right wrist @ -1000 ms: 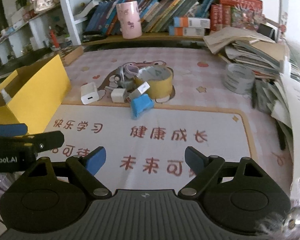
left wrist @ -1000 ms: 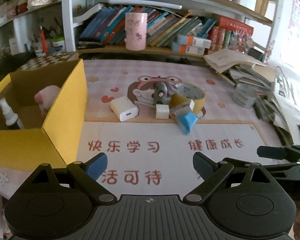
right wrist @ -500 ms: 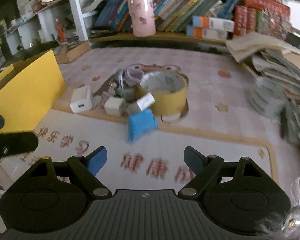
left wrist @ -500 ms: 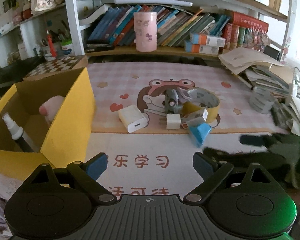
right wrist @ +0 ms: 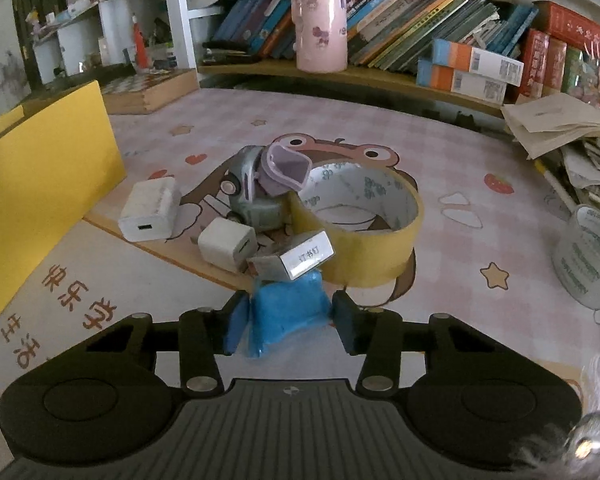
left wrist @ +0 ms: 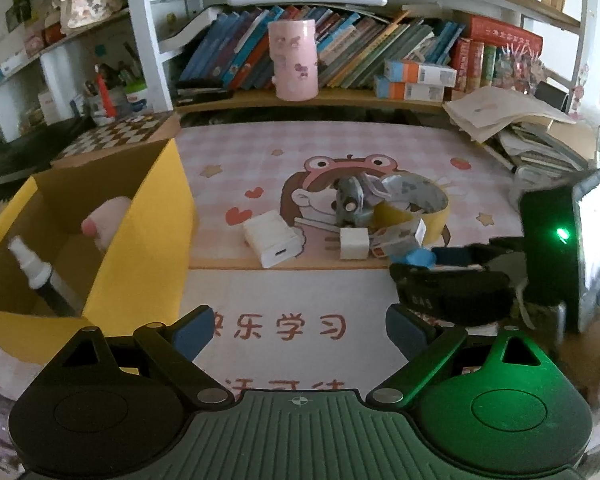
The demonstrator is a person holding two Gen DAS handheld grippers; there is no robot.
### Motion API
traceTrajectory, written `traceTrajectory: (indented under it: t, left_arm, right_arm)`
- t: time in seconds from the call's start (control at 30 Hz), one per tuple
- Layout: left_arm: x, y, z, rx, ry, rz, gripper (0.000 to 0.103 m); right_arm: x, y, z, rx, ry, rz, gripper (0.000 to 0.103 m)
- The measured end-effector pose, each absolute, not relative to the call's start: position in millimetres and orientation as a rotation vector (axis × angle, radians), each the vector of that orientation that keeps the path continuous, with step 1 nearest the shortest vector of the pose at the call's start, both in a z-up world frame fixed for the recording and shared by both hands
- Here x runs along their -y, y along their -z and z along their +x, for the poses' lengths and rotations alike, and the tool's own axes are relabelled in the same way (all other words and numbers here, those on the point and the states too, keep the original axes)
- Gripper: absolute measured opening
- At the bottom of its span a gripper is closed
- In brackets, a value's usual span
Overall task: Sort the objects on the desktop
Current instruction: 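Grasp the blue cube-shaped item with the right tool, then grasp the white charger block with the left tool while the right tool holds the blue item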
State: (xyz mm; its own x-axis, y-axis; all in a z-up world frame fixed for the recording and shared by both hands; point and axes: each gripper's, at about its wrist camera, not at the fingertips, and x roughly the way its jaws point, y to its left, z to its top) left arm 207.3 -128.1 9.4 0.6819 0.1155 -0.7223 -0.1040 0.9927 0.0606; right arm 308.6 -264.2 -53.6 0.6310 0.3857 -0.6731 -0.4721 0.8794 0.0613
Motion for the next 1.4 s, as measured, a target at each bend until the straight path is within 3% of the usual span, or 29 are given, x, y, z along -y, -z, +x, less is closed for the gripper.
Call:
traceTrajectory:
  t: [0.53,0.67,0.83,0.97,1.17,1.4]
  left_arm:
    - [117.3,28.4,288.0,-0.767,-0.222,-0.018,0.093]
    - [109.8,44.5,313.0,-0.786,-0.274,-0.036,0.077]
    - [99.6,61.2,333.3,-0.825,-0.32,-0.05,0.068]
    - [89.6,70.5,340.9,-0.861,-0.332,-0.104,0.05]
    - [82.9,68.0,331.4,-0.853,-0.308,-0.143,0.043]
    - [83.1,41.7,294.6,-0.791,-0.225,-0.208,0.042]
  right_arm:
    - [332.9,35.1,251.5,-0.784,-0.391,-0.032,0.04]
    - [336.9,31.0,239.5,-0.793,-0.399,-0.011,0.04]
    - [341.7,27.6,231.1,-0.801,-0.391,0.001,0.04]
    - [346.4,29.5,227.4,-0.816,-0.378,0.003,0.04]
    - [351.8,30.1,222.4,-0.824,-0.363,0.003,0.04]
    - [351.3,25.2,217.5,-0.808,-0.371,0.013,0.04]
